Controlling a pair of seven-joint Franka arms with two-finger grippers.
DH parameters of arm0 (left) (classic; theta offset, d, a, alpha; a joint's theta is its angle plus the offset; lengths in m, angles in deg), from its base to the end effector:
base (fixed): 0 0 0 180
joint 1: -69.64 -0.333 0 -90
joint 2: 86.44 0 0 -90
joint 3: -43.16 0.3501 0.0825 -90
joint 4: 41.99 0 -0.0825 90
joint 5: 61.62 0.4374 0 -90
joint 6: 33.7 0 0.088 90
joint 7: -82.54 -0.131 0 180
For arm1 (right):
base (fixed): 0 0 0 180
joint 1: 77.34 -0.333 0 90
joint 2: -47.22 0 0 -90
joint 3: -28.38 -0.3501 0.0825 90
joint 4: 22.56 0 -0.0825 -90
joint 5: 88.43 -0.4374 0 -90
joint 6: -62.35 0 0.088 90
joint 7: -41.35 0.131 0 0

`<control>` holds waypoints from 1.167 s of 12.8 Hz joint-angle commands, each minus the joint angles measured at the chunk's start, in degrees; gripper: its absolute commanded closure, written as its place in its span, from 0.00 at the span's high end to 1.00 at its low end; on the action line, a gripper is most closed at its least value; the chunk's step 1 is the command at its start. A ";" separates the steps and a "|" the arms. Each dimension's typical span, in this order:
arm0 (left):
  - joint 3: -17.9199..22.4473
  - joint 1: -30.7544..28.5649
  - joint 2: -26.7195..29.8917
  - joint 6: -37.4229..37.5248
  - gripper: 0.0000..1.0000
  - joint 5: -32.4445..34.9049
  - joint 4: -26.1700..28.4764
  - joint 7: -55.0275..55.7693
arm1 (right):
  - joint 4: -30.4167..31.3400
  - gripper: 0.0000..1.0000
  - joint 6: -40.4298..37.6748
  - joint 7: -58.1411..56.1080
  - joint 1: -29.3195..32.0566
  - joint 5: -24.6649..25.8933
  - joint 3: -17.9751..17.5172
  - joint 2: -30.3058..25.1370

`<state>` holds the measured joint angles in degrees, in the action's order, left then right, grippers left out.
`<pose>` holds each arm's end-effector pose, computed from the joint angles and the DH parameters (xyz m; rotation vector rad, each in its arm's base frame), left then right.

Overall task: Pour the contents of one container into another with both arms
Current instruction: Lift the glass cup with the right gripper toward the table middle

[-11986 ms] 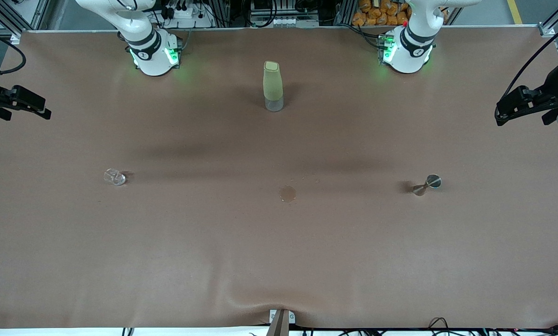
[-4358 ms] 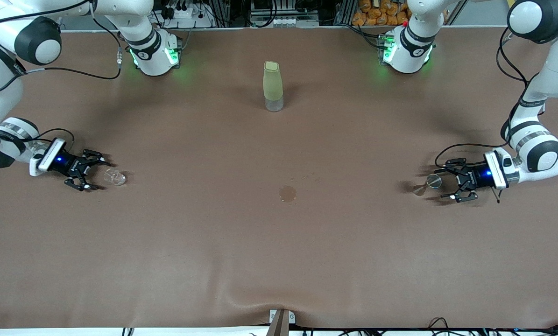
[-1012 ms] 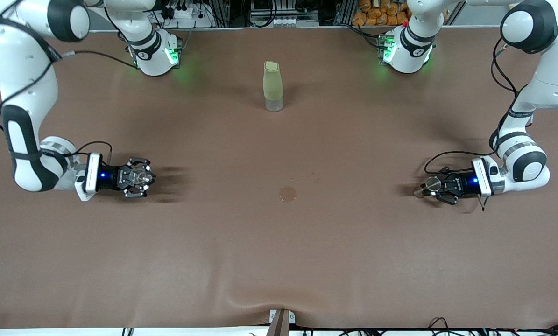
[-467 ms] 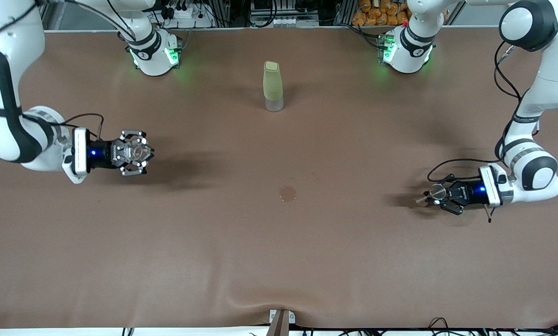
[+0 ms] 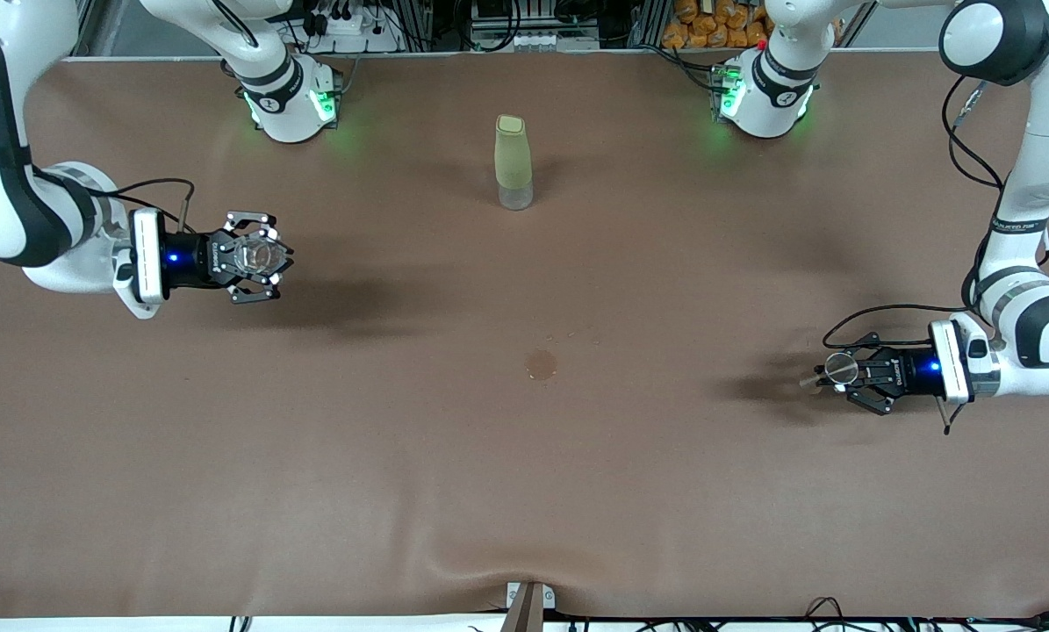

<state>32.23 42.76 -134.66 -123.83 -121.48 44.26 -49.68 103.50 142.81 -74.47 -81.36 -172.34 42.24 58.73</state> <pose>0.7099 0.1065 0.1727 1.3902 -1.3572 1.0394 0.5556 0.0513 0.3303 -1.3512 -0.9316 -0.9031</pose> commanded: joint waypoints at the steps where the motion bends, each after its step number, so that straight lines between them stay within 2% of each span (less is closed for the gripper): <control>1: -1.45 -0.63 0.32 0.91 0.00 0.88 -0.12 0.30 | 2.17 0.00 3.01 1.73 -4.40 -5.46 0.73 -2.20; 7: -1.81 -0.20 -0.03 2.23 0.00 2.28 0.05 -4.35 | 2.26 0.00 11.28 1.73 -14.95 -15.84 0.64 -1.76; 15: -1.81 2.44 -0.73 1.88 0.00 1.49 0.14 -4.71 | 1.82 0.00 22.45 1.73 -29.63 -29.72 0.29 -0.97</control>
<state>30.58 45.49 -135.40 -122.37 -120.04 44.52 -53.37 104.70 163.87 -73.70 -108.56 -198.82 42.07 58.41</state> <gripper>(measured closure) 0.793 0.855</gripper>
